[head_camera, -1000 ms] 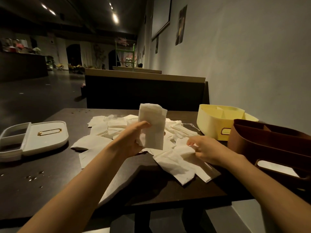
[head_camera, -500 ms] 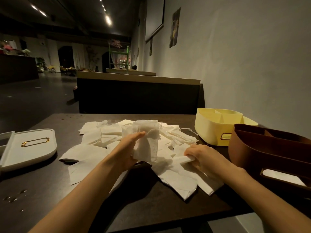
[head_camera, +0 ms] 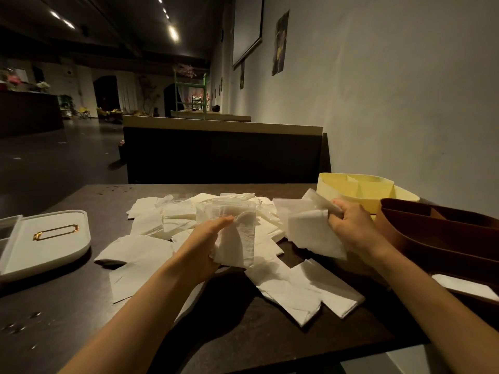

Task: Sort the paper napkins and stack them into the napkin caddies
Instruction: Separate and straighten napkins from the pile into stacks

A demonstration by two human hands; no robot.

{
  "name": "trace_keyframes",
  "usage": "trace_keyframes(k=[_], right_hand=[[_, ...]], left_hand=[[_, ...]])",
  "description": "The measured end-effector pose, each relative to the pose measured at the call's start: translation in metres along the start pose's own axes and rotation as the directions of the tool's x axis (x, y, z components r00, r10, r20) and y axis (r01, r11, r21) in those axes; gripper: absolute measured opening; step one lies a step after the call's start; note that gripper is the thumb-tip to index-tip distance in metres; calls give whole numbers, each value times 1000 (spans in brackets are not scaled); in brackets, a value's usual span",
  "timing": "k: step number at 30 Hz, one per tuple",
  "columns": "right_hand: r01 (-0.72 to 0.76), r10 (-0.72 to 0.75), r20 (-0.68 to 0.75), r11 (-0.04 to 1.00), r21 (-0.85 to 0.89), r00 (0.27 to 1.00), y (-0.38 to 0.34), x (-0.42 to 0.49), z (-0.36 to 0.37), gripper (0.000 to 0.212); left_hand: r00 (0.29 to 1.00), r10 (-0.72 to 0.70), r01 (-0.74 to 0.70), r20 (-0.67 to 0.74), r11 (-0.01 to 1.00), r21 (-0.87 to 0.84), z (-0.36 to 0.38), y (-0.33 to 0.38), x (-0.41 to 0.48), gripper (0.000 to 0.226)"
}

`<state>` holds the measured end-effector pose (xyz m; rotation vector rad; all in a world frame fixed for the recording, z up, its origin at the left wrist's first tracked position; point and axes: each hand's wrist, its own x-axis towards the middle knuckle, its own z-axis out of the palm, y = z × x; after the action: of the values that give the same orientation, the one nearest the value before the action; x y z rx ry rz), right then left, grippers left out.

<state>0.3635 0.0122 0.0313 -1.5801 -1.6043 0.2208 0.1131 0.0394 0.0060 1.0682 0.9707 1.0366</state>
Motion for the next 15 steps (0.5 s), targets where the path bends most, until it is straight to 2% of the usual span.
trace_keyframes(k=[3, 5, 7, 10, 13, 15], right_hand=[[-120, 135, -31, 948, 295, 990, -10, 4, -4, 14], [-222, 258, -6, 842, 491, 966, -16, 6, -5, 16], [-305, 327, 89, 701, 645, 941, -19, 8, -3, 23], [-403, 327, 249, 592, 698, 912, -24, 9, 4, 23], [-469, 201, 433, 530, 706, 879, -35, 10, 13, 23], [-491, 130, 499, 498, 715, 857, -45, 13, 21, 23]], left_hand=[[1000, -7, 7, -4, 1000, -2, 1, 0, 1, 12], [1000, 1, 0, 14, 1000, -22, 2, 1, 0, 17], [1000, -7, 8, 24, 999, -48, 4, 1, 0, 12], [998, -33, 37, 47, 994, -99, 6, 3, -4, 8], [996, -41, 53, 82, 988, -148, 8, 3, -5, 10], [987, -53, 79, 149, 982, -174, 9, 6, -11, 11]])
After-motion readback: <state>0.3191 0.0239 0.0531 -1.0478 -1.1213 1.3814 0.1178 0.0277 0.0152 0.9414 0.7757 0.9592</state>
